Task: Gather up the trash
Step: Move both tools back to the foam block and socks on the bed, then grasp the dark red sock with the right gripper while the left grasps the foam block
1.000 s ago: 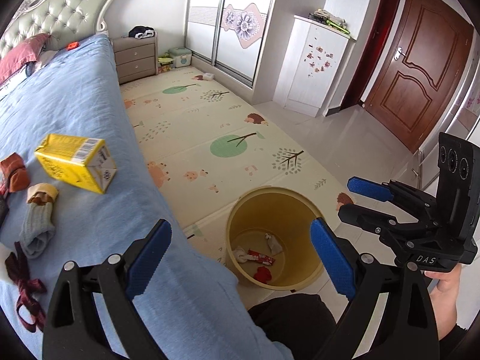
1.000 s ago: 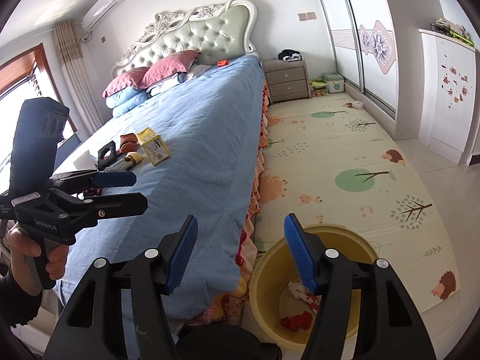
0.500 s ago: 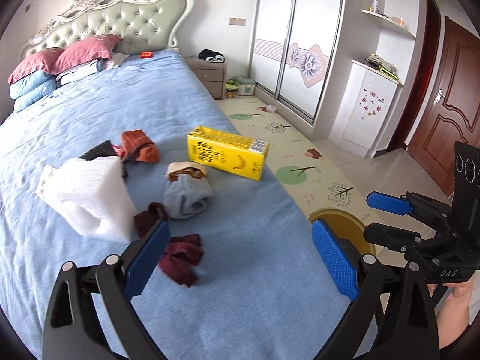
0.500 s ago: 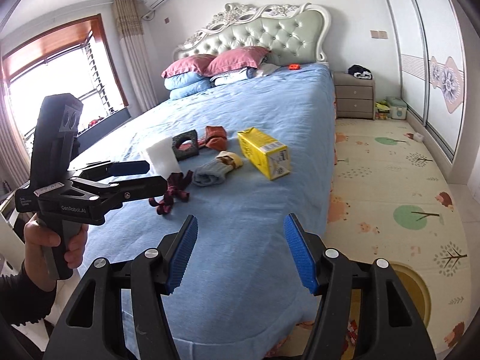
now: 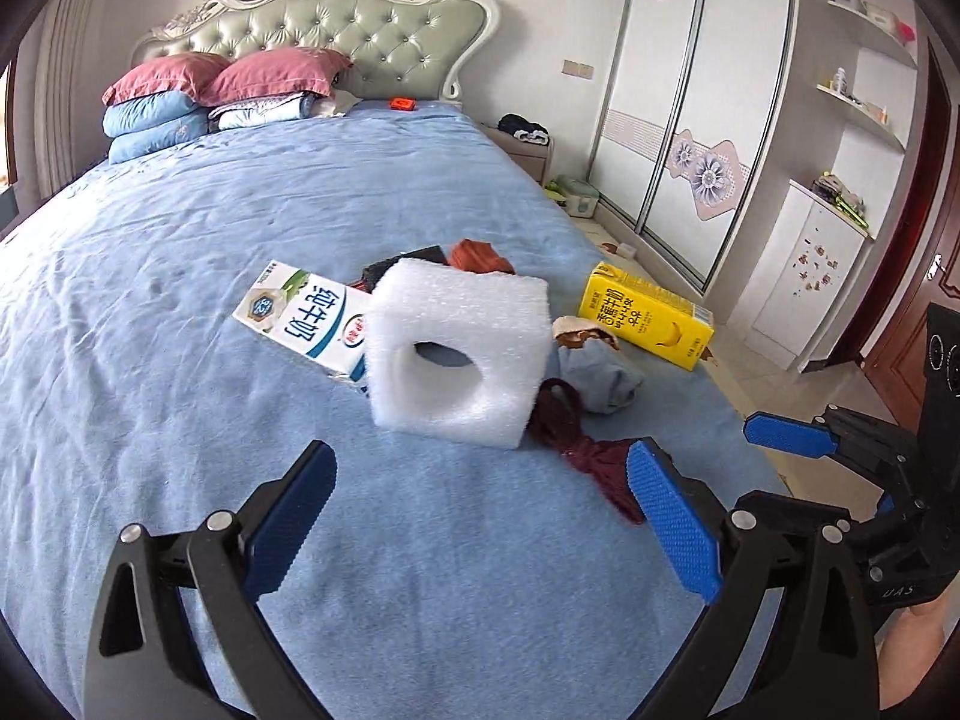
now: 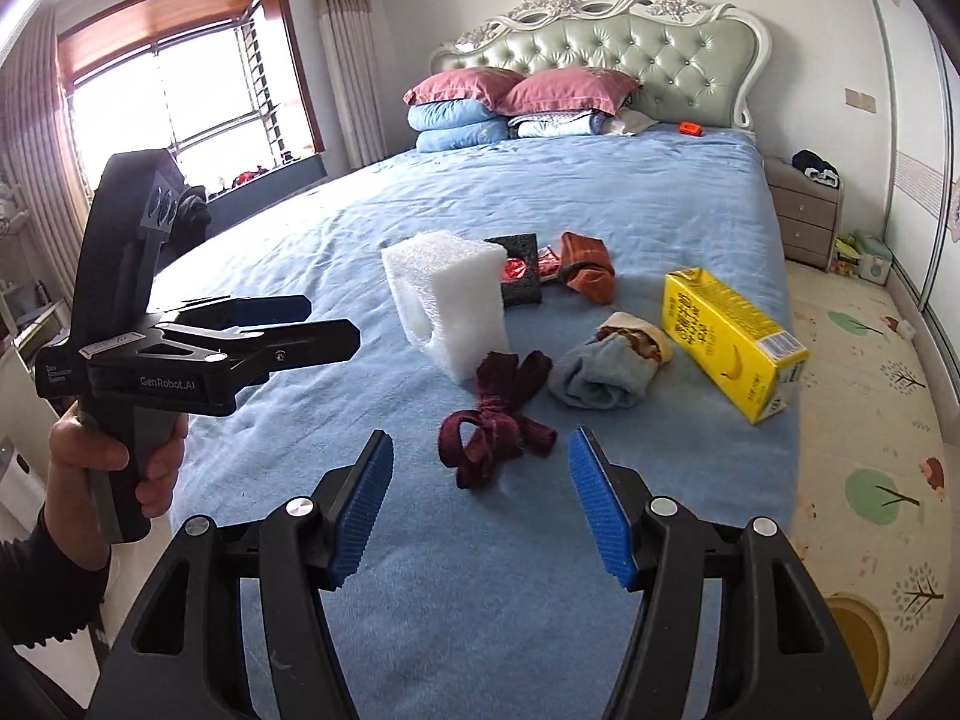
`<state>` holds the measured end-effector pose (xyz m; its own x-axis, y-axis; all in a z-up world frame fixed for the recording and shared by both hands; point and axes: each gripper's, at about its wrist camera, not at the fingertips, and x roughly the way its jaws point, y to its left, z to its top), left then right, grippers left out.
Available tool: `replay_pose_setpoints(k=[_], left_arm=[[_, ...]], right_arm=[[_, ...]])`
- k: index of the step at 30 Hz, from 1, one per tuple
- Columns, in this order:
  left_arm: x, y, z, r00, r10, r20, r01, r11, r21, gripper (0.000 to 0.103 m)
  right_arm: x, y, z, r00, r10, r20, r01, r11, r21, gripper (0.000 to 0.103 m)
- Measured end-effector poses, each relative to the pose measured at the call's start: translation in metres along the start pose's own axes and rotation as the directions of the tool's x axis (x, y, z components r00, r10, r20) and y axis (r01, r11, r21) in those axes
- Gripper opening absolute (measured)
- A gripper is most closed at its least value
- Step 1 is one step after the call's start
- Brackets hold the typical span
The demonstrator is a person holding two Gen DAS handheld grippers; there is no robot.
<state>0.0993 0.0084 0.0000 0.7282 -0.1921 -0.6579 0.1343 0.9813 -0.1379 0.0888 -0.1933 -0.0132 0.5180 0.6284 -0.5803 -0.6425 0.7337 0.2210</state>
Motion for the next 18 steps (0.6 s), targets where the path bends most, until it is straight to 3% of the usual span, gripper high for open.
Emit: replay_pose_setpoints(k=[6, 14, 18], left_arm=[[0.014, 0.017, 0.002, 1.000, 0.007, -0.025, -0.007, 1.000, 0.001, 0.098], [0.034, 0.027, 0.006, 0.999, 0.006, -0.046, -0.006, 1.000, -0.001, 0.098], [0.041, 0.035, 0.009, 0.998, 0.027, -0.049, -0.028, 1.000, -0.011, 0.098]], right_arm=[[0.046, 0.010, 0.012, 0.996, -0.032, -0.081, 0.030, 0.999, -0.030, 0.060], [0.072, -0.002, 0.019, 0.988, -0.052, -0.146, 0.052, 0.999, -0.003, 0.060], [0.085, -0.003, 0.019, 0.980, -0.059, -0.190, 0.059, 0.998, -0.006, 0.054]])
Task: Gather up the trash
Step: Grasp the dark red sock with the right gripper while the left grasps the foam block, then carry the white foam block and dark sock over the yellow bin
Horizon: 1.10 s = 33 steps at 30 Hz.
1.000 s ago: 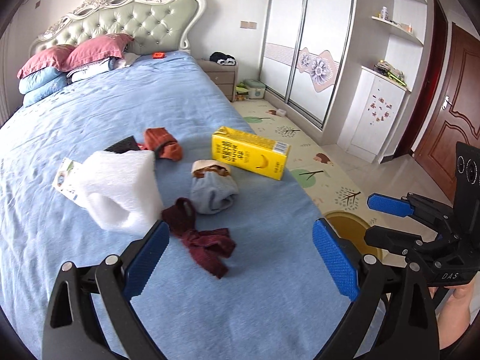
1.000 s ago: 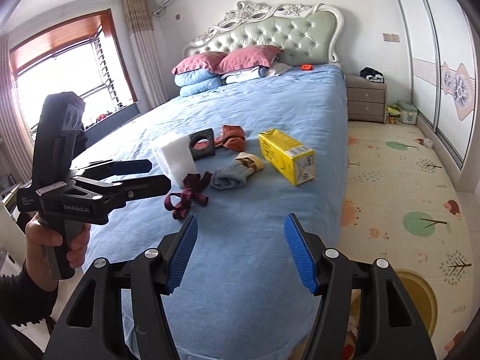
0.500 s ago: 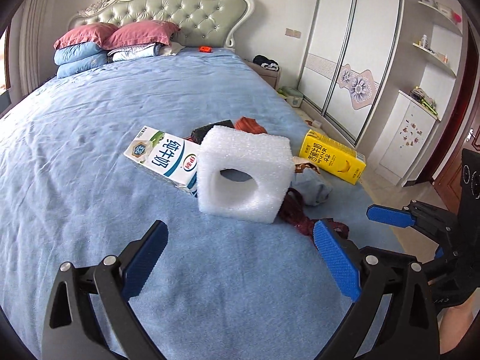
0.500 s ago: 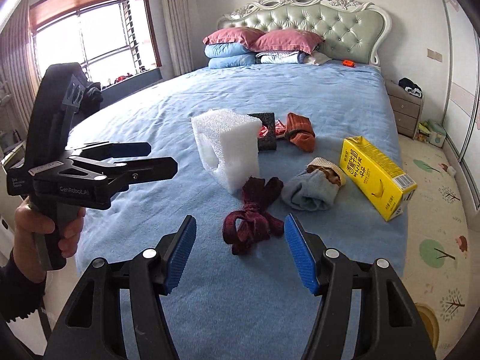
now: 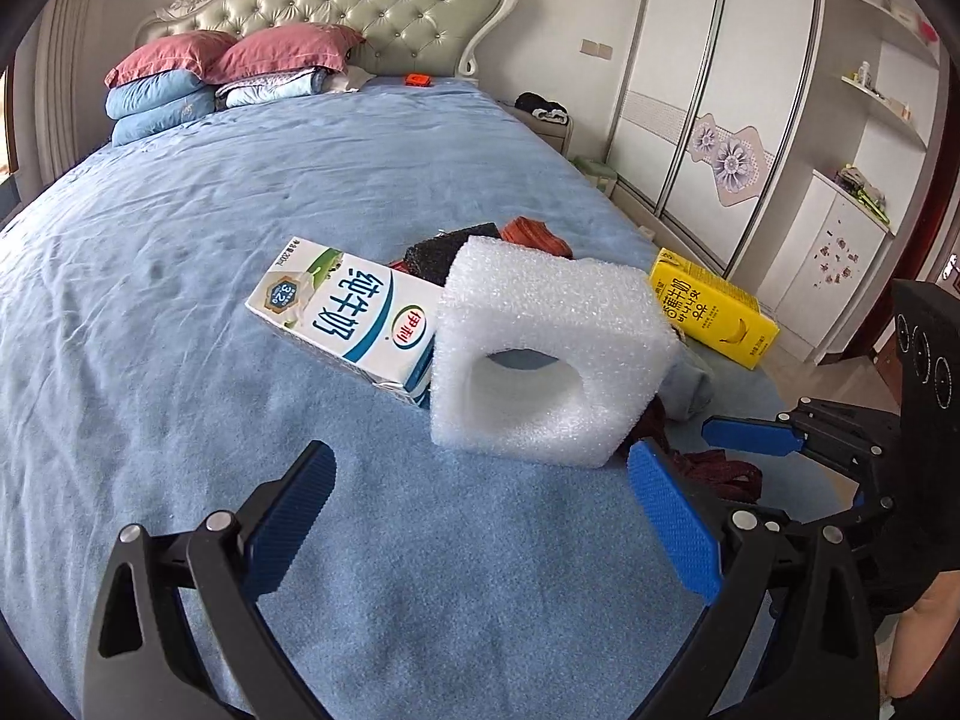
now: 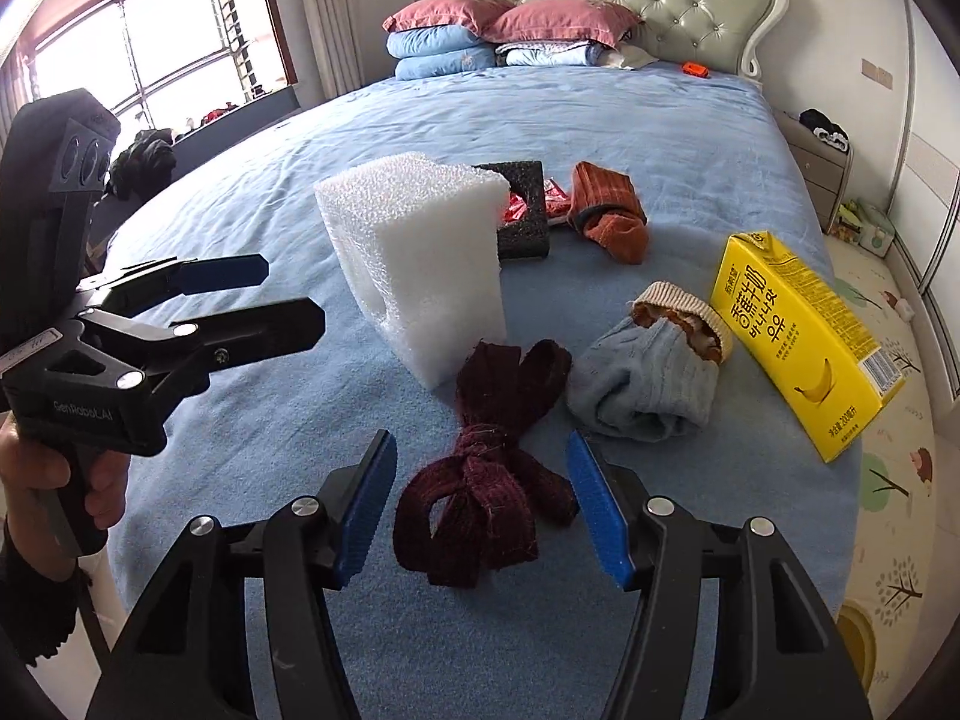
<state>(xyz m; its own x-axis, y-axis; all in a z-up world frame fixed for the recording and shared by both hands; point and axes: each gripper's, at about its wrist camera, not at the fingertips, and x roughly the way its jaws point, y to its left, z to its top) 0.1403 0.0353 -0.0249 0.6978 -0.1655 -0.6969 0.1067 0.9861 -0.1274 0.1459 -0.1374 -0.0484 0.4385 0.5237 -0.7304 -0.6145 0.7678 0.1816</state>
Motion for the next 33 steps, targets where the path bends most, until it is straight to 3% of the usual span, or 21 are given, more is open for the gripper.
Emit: replay_pose_setpoints(k=[6, 11, 16, 21, 27, 29, 33], left_arm=[[0.008, 0.018, 0.004, 1.000, 0.000, 0.004, 0.000, 0.999, -0.042, 0.098], [0.022, 0.027, 0.012, 1.000, -0.022, -0.009, 0.022, 0.998, -0.058, 0.095], [0.027, 0.030, 0.024, 0.999, -0.027, 0.018, 0.028, 0.996, -0.079, 0.086], [0.026, 0.016, 0.033, 0.999, -0.008, 0.051, 0.009, 1.000, -0.016, 0.078], [0.042, 0.004, 0.040, 1.000, 0.021, 0.020, -0.022, 0.998, 0.052, 0.043], [0.041, 0.004, 0.042, 1.000, -0.002, 0.017, 0.001, 0.999, 0.043, 0.019], [0.036, 0.003, 0.040, 0.999, -0.023, 0.027, 0.022, 0.999, 0.032, 0.014]], right_arm=[[0.014, 0.003, -0.001, 0.998, -0.039, -0.042, 0.038, 0.999, -0.033, 0.024], [-0.004, 0.002, 0.000, 1.000, -0.018, 0.025, 0.018, 1.000, -0.016, 0.022], [-0.011, 0.000, 0.000, 0.999, 0.009, 0.032, -0.008, 1.000, -0.012, 0.022], [-0.010, -0.004, 0.001, 0.999, 0.032, 0.023, -0.032, 0.999, 0.006, 0.022], [-0.009, -0.006, 0.000, 0.999, 0.047, 0.021, -0.047, 0.999, 0.016, 0.022], [-0.010, -0.007, -0.001, 0.999, 0.049, 0.024, -0.049, 0.999, 0.019, 0.022], [-0.013, -0.010, -0.004, 0.998, 0.050, 0.031, -0.051, 0.998, 0.028, 0.022]])
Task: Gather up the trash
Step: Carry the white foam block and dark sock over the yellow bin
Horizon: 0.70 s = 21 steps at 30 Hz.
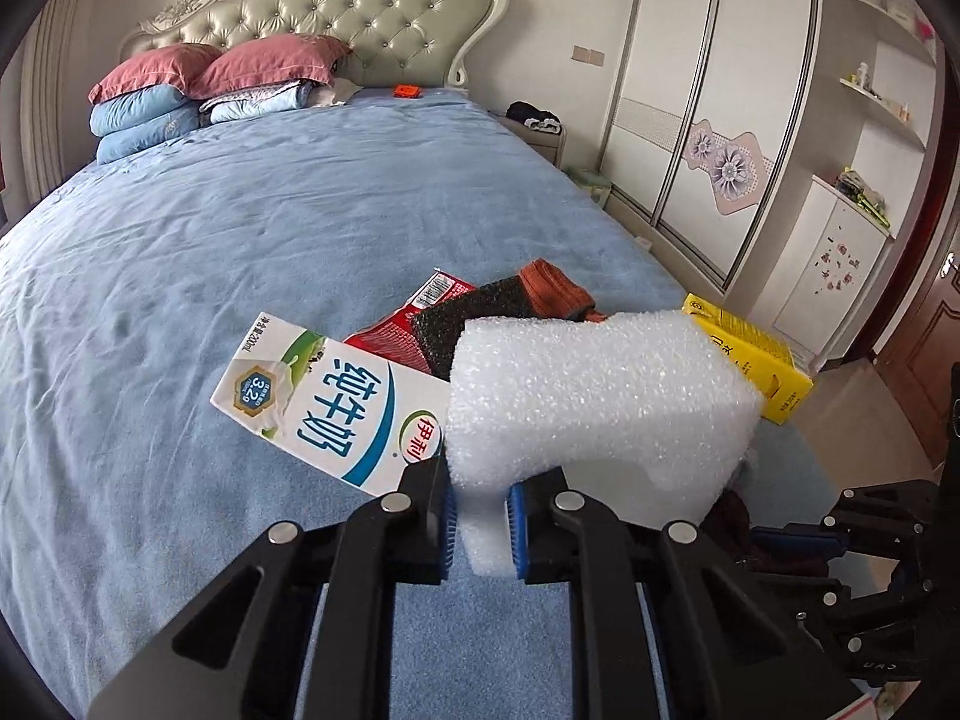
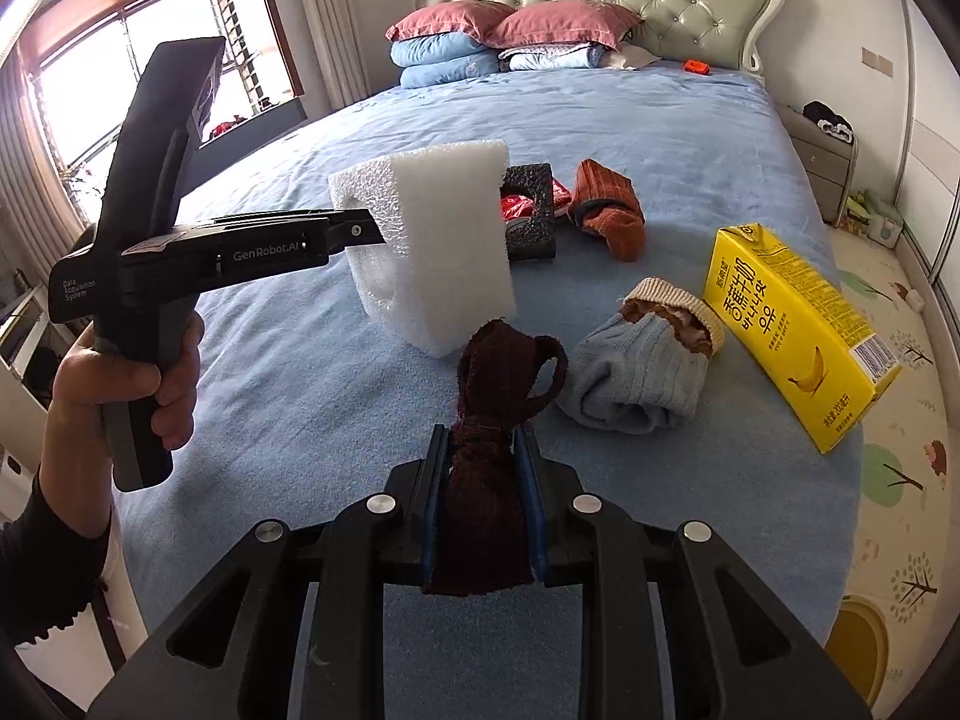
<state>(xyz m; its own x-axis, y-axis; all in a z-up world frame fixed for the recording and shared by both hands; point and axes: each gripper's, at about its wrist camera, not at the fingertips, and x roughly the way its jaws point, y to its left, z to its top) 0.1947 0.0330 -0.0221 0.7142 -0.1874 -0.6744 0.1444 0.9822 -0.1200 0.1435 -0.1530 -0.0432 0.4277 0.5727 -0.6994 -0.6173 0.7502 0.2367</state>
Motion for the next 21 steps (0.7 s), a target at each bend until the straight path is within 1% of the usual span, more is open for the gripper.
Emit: replay_pose_setpoints(k=[3, 7, 11, 14, 17, 21], left_arm=[[-0.006, -0.005, -0.003, 1.000, -0.004, 0.003, 0.004, 1.000, 0.009, 0.014], [-0.022, -0.019, -0.006, 1.000, -0.023, 0.014, 0.022, 0.999, 0.031, 0.014], [-0.037, -0.040, -0.010, 1.000, -0.020, 0.015, 0.019, 0.996, 0.083, 0.014], [-0.045, -0.053, -0.013, 0.999, -0.031, 0.012, 0.030, 0.994, 0.101, 0.014], [-0.050, -0.068, -0.014, 0.999, -0.042, 0.006, 0.041, 0.992, 0.115, 0.014], [-0.050, -0.100, -0.016, 0.998, -0.067, -0.013, 0.068, 0.986, 0.153, 0.014]], right_arm=[[-0.006, -0.002, -0.002, 1.000, 0.003, 0.015, -0.003, 1.000, 0.005, 0.022], [-0.020, -0.002, -0.002, 0.999, 0.025, 0.043, -0.026, 1.000, 0.011, 0.022], [-0.038, -0.003, -0.005, 0.997, 0.013, 0.077, -0.014, 1.000, 0.013, 0.022], [-0.053, -0.010, -0.011, 0.995, -0.005, 0.100, 0.003, 1.000, 0.021, 0.022], [-0.071, -0.021, -0.022, 0.993, -0.023, 0.117, 0.019, 0.999, 0.040, 0.022], [-0.099, -0.041, -0.040, 0.988, -0.056, 0.146, 0.046, 0.996, 0.075, 0.022]])
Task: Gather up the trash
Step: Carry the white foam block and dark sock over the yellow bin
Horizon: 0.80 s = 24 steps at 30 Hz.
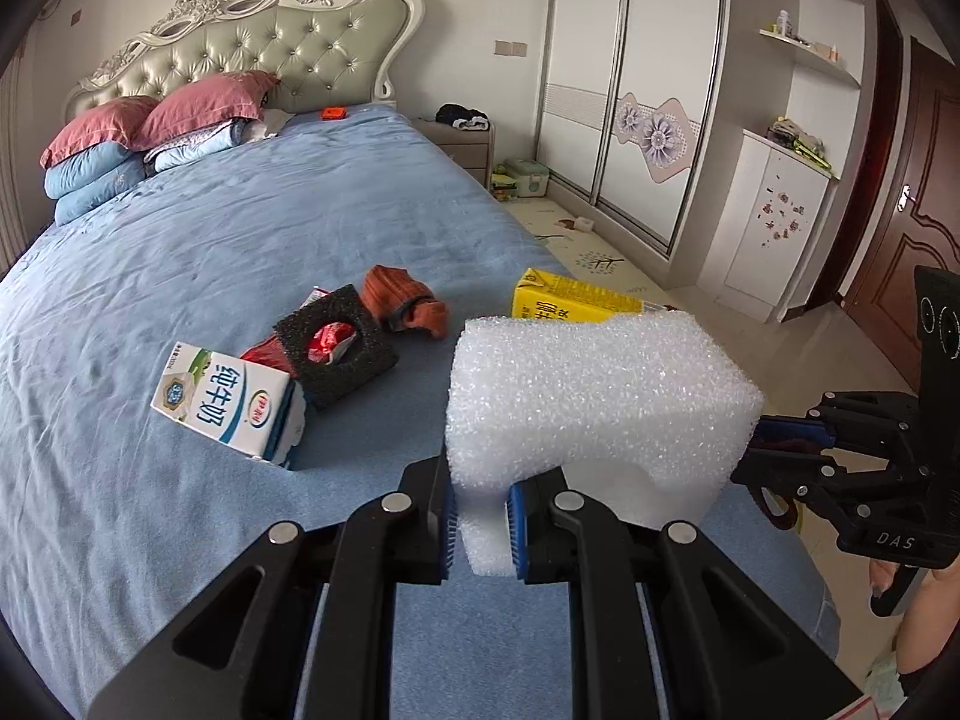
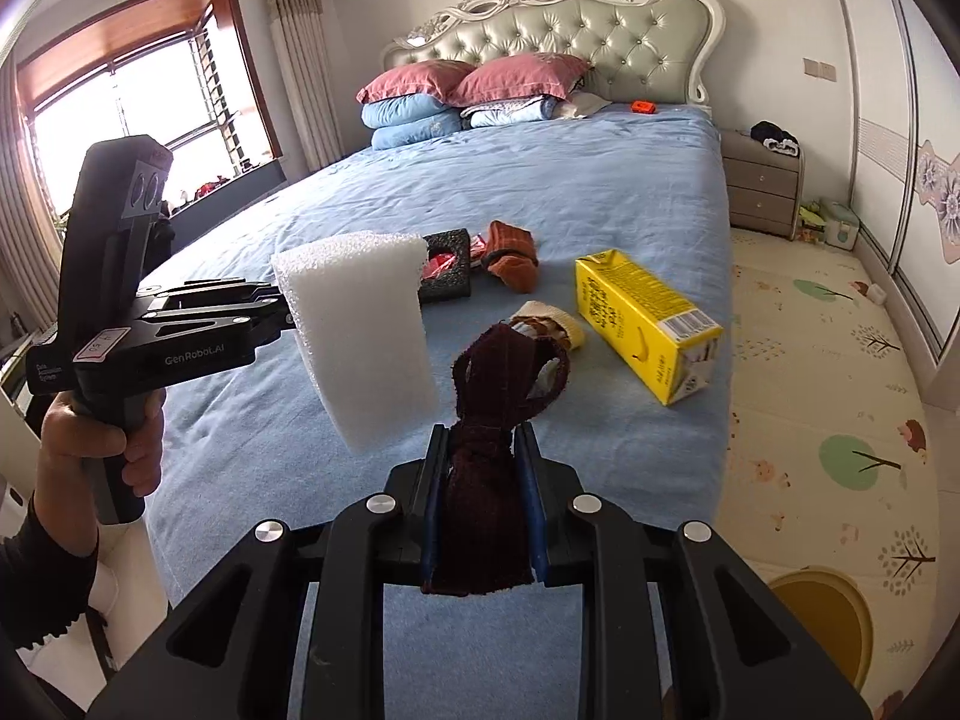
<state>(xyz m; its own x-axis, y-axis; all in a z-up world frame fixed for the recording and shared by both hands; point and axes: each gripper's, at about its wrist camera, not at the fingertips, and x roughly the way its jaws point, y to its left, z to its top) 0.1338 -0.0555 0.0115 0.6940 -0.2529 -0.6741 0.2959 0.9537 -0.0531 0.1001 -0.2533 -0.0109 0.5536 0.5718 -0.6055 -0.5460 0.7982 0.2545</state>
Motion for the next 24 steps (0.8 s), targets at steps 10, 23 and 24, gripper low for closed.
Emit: replay_pose_setpoints(k=[10, 23, 24], left_arm=[[0.030, -0.117, 0.008, 0.986, -0.155, -0.059, 0.162, 0.976, 0.142, 0.014], [0.107, -0.269, 0.006, 0.930, -0.291, -0.225, 0.346, 0.899, 0.268, 0.014], [0.114, -0.279, 0.005, 0.925, -0.296, -0.239, 0.357, 0.893, 0.274, 0.014]], right_arm=[[-0.085, -0.076, -0.046, 0.985, -0.164, 0.044, 0.158, 0.980, 0.123, 0.022], [-0.156, -0.176, -0.126, 0.939, -0.342, -0.029, 0.336, 0.898, 0.284, 0.022], [-0.157, -0.181, -0.131, 0.937, -0.346, -0.038, 0.342, 0.893, 0.294, 0.022]])
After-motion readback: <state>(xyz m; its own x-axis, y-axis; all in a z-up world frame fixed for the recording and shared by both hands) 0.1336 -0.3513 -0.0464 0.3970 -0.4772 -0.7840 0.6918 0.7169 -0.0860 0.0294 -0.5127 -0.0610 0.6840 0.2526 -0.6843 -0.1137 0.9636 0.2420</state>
